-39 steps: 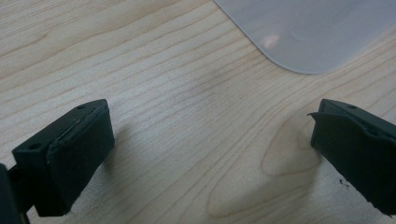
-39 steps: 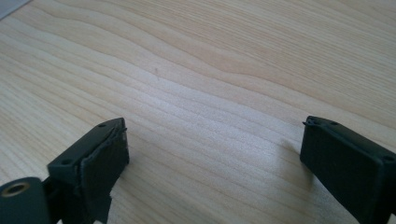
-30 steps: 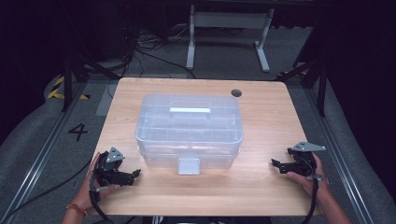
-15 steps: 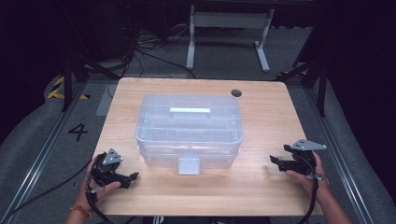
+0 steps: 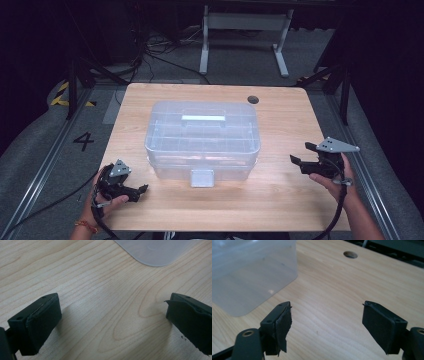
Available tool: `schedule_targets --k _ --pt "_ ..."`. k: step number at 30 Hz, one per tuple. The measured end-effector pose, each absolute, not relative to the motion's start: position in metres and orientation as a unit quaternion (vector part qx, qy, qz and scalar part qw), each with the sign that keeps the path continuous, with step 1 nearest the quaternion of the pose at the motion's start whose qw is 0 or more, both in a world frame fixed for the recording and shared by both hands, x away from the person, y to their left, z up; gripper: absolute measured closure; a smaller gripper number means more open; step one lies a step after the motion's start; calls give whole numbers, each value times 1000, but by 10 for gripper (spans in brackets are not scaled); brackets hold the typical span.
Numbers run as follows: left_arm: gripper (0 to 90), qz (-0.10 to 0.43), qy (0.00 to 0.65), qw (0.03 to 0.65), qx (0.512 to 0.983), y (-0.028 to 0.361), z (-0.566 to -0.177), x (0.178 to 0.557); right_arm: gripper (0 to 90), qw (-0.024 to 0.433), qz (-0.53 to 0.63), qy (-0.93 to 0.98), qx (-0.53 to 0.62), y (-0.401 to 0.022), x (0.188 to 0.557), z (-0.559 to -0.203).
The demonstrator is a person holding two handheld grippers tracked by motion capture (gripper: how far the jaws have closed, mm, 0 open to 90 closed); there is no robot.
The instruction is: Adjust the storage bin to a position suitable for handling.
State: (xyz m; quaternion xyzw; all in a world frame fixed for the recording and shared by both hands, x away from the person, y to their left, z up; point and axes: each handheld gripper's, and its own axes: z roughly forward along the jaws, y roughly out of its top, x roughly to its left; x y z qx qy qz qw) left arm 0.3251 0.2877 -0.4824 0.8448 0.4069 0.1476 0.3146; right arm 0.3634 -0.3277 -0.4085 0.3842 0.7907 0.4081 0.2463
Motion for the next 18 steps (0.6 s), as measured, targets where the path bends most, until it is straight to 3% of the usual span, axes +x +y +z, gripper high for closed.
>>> schedule_targets --k 18 --pt "5 156 412 316 840 288 -483 322 248 259 441 787 345 -302 375 -354"
